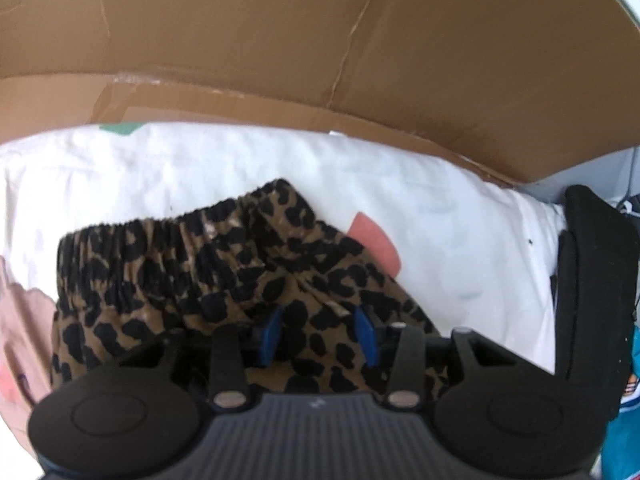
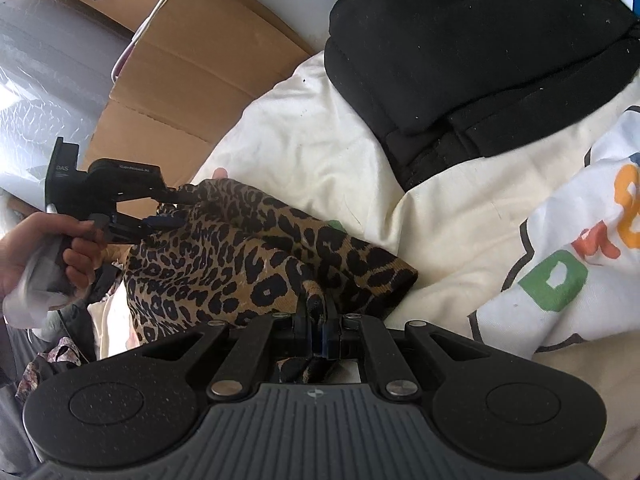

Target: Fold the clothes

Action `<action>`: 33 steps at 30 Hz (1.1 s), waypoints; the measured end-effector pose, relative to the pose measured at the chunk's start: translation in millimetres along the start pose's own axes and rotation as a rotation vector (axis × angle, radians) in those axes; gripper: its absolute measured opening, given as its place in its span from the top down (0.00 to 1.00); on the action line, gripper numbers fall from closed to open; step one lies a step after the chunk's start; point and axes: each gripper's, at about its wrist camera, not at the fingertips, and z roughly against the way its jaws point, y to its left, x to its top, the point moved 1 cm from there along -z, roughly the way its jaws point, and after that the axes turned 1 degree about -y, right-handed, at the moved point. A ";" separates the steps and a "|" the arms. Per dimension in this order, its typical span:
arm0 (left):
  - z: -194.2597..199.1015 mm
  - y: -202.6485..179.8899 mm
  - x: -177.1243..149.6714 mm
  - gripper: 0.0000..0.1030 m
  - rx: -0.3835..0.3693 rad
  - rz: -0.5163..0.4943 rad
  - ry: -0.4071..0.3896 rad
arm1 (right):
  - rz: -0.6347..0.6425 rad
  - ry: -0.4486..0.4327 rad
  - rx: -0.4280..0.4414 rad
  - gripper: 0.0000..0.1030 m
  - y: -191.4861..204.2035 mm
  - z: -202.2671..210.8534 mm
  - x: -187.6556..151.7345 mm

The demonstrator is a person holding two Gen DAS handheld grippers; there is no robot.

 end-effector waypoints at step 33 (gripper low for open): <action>44.7 -6.4 -2.1 0.99 -0.046 0.116 -0.118 | 0.008 -0.092 0.014 0.97 -1.3 13.7 1.0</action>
